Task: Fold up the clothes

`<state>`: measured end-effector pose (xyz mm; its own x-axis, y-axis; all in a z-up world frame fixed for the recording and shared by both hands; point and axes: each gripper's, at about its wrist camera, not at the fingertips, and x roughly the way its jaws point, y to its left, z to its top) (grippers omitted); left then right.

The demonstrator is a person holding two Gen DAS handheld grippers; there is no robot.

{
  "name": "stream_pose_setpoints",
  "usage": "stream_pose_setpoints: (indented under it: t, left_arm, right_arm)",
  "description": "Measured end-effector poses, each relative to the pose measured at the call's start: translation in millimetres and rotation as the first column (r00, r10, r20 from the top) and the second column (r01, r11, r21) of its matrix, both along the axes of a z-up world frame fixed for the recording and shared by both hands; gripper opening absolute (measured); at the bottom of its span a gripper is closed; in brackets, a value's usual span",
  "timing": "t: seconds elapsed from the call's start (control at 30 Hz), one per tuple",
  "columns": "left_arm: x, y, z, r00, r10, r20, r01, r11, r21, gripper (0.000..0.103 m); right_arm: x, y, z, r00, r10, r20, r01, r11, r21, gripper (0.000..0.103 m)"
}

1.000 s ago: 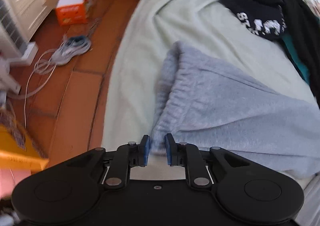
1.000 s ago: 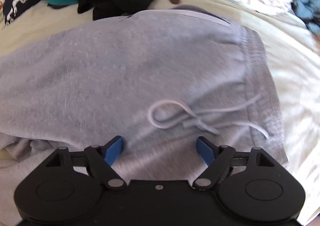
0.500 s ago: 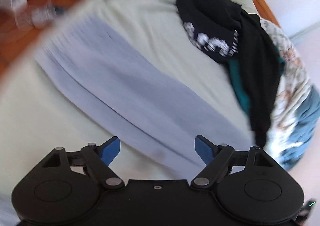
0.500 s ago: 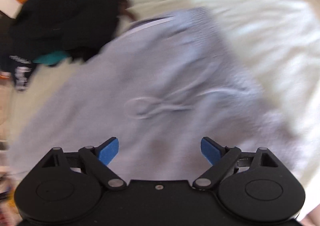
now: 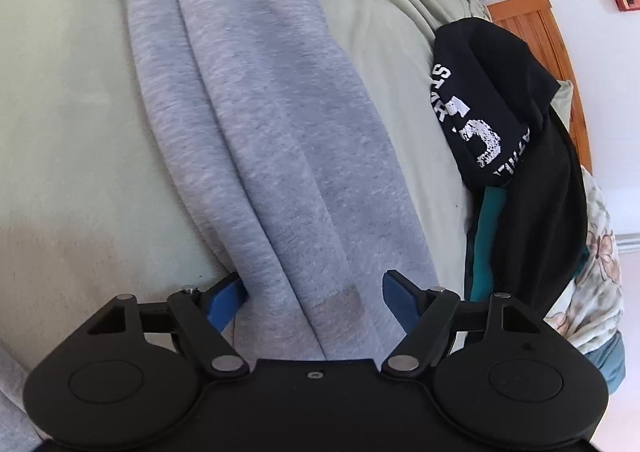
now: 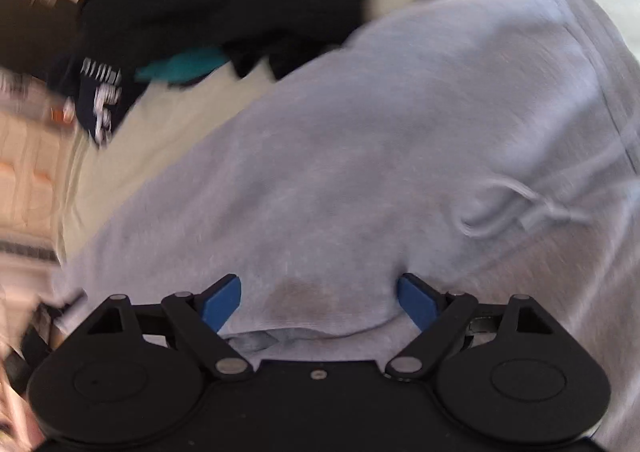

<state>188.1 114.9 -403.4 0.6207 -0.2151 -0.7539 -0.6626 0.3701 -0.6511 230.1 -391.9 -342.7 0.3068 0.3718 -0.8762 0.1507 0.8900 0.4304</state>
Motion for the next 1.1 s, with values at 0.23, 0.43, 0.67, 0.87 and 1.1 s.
stream_pose_setpoints:
  t: [0.23, 0.43, 0.67, 0.87, 1.1]
  left_arm:
    - [14.9, -5.0, 10.2, 1.000, 0.015, 0.022, -0.017, 0.995, 0.101, 0.015]
    - [17.6, -7.3, 40.5, 0.971, -0.076, 0.225, 0.032, 0.980, 0.196, 0.014]
    - [11.2, -9.7, 8.4, 0.980, -0.173, 0.104, 0.137, 0.948, 0.286, 0.017]
    - [-10.7, -1.8, 36.3, 0.930, -0.366, 0.025, 0.342, 0.891, 0.300, 0.047]
    - [-24.0, -48.3, 51.2, 0.650, -0.747, -0.140, 0.720, 0.547, 0.426, 0.079]
  right_arm:
    - [6.9, 29.1, -18.5, 0.973, 0.222, -0.056, -0.226, 0.971, -0.080, 0.069]
    - [-18.1, 36.3, -17.5, 0.921, 0.381, -0.081, -0.388, 0.913, -0.129, 0.067]
    - [-29.7, 46.2, -14.0, 0.905, 0.419, -0.074, -0.425, 0.883, -0.198, 0.067]
    - [-29.2, 34.7, 16.3, 0.917, 0.393, -0.071, -0.398, 0.912, -0.098, 0.068]
    - [-44.5, 84.0, 16.1, 0.826, 0.558, -0.077, -0.555, 0.830, 0.060, 0.068]
